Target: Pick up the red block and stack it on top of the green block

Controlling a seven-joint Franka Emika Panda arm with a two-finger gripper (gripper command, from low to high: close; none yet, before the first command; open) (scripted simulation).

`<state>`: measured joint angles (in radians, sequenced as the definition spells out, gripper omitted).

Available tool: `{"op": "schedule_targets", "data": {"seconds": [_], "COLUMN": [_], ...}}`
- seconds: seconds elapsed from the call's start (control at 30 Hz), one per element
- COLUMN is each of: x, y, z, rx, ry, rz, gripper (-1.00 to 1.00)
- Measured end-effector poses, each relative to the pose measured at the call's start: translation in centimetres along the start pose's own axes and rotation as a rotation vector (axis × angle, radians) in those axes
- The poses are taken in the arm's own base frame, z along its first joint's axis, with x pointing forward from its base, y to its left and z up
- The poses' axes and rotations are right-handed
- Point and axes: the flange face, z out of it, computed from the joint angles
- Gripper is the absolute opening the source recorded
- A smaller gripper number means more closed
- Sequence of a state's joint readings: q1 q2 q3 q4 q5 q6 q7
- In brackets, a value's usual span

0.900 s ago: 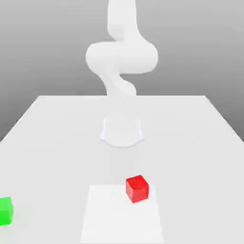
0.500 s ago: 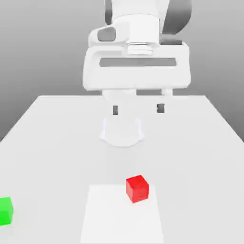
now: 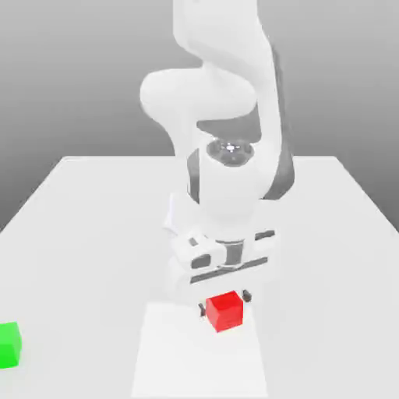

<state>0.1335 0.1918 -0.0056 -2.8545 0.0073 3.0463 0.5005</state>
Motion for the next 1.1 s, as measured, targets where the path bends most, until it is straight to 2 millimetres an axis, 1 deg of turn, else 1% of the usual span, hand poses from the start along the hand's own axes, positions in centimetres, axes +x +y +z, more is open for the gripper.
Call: {"op": "schedule_targets", "data": {"seconds": [0.1, 0.13, 0.17, 0.23, 0.4, 0.43, 0.5, 0.6, 0.7, 0.77, 0.83, 0.9, 0.97, 1.0, 1.03, 1.1], "x": [0.0, 0.0, 0.0, 0.1, 0.0, 0.9, 3.7, 8.2, 12.3, 14.6, 16.6, 18.2, 19.5, 19.9, 20.1, 20.3], "y": [0.0, 0.0, 0.0, -0.1, 0.0, 0.7, 3.0, 7.1, 12.1, 15.4, 19.3, 23.6, 28.2, 29.8, 30.6, 31.2], "z": [0.0, 0.3, 0.0, -1.3, -5.5, -5.9, -6.4, -6.7, -7.0, -7.4, -7.8, -8.5, -9.4, -9.3, -8.6, -6.1], "rx": [0.000, 0.000, 0.000, 0.000, 0.000, 0.001, 0.007, 0.015, 0.021, 0.022, 0.020, 0.016, 0.009, 0.005, 0.003, 0.002], "ry": [-0.001, 0.000, 0.000, 0.000, 0.000, -0.004, -0.015, -0.031, -0.039, -0.039, -0.034, -0.025, -0.012, -0.006, -0.003, 0.000], "rz": [0.000, 0.000, 0.000, 0.000, 0.000, 0.024, 0.090, 0.184, 0.271, 0.317, 0.366, 0.417, 0.467, 0.482, 0.490, 0.495], "gripper": [-1.00, -1.00, -1.00, -1.00, -1.00, -1.00, -1.00, -1.00, -1.00, -1.00, -1.00, -1.00, -1.00, -1.00, -1.00, -1.00]}}
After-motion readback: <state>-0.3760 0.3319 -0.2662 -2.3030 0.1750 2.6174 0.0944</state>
